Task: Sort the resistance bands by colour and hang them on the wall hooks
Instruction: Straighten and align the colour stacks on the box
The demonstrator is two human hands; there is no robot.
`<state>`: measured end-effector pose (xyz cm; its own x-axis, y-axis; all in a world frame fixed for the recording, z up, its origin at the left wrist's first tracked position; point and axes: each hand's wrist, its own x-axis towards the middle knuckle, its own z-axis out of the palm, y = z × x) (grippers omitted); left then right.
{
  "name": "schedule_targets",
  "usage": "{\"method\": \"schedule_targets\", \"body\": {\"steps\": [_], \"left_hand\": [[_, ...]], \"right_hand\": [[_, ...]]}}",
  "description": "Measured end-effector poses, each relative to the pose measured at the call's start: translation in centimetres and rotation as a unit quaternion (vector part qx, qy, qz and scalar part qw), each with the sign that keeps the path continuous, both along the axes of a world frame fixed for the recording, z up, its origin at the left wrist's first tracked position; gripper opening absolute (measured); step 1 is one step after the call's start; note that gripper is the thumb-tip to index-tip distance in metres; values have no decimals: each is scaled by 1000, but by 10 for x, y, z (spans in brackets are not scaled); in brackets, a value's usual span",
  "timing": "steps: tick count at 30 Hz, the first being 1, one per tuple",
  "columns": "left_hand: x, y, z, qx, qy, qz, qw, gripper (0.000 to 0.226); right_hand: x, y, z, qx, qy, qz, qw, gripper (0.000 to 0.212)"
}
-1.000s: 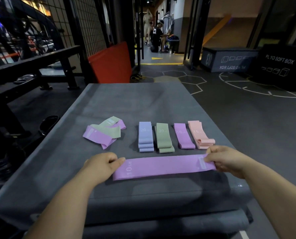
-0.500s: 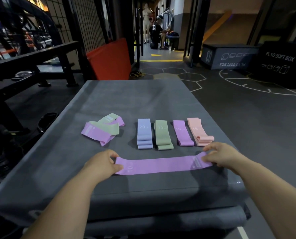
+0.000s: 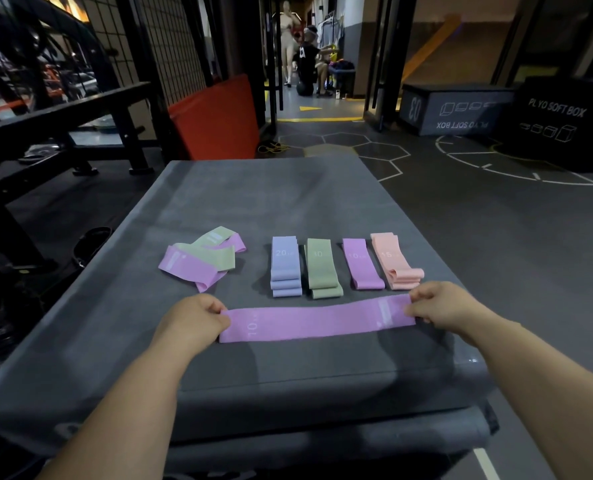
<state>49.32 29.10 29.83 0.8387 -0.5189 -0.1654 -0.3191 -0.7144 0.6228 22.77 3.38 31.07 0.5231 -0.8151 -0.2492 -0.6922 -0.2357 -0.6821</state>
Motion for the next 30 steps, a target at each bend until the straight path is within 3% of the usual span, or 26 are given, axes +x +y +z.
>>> {"method": "schedule_targets", "body": {"steps": [6, 11, 15, 21, 30], "left_hand": [[-3, -2, 3, -152, 80, 43, 984, 8], [2, 4, 7, -196, 82, 88, 973, 30], [3, 14, 3, -121, -2, 87, 989, 24], [-1, 21, 7, 17, -64, 61, 996, 16], [-5, 22, 10, 173, -62, 9, 983, 20]], "right_hand": [[3, 8, 6, 130, -193, 5, 973, 12], [5, 13, 5, 181, -249, 2, 952, 10], [7, 17, -1, 108, -189, 30, 976, 16], [11, 25, -5, 21, -76, 105, 991, 13], [19, 30, -7, -61, 61, 160, 983, 13]]}}
